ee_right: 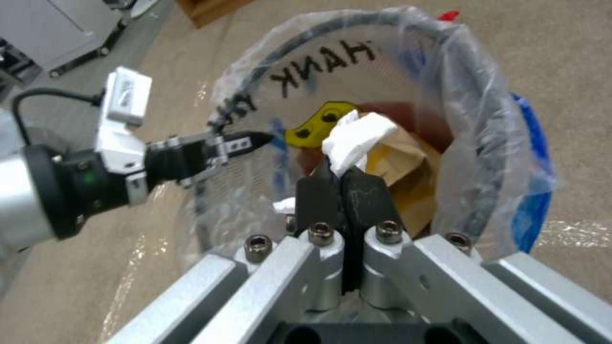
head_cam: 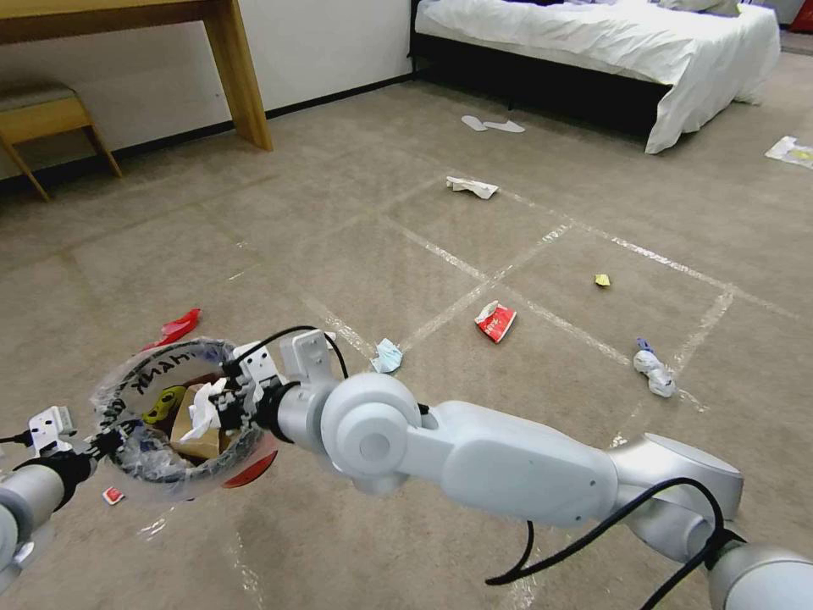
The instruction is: Pick up the trash bin and place the garbage on the floor into it.
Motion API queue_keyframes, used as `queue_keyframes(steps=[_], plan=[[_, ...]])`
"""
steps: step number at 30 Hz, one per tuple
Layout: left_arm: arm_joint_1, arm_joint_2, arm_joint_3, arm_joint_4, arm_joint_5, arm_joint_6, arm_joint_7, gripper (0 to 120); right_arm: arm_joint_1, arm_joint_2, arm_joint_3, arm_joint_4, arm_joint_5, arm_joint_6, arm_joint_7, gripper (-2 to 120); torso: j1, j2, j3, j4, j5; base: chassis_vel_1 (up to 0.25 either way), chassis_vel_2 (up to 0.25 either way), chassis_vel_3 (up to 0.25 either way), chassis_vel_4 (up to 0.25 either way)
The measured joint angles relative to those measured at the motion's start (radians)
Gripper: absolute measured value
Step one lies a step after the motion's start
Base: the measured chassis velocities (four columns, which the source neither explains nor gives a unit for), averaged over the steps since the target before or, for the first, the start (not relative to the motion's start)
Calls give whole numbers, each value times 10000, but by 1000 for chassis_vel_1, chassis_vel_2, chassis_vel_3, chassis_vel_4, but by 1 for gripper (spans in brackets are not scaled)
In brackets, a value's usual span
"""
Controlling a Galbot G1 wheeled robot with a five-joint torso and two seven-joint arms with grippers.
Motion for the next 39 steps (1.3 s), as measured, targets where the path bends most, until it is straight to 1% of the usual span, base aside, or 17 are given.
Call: queue_keyframes(steps=[2,14,31,39], plan=[[-34,-1,5,12,0,-6,5,0,26,93,31,-299,-74,-22,-110,0,0,0,0,0,0,0,0,0,0],[-53,-69,4,-4,6,-21,26,0,-99,426,-83,-1024,-489,-35,-294,0,0,0,0,0,0,0,0,0,0],[24,-206,-48,-144,35,-26,50,0,-148,1123,-521,-1806,-793,-110,-230,0,0,0,0,0,1,0,0,0,0],[26,-236,-65,-156,36,-28,56,0,-59,1335,-591,-2190,-886,-112,-246,0,0,0,0,0,1,0,0,0,0]])
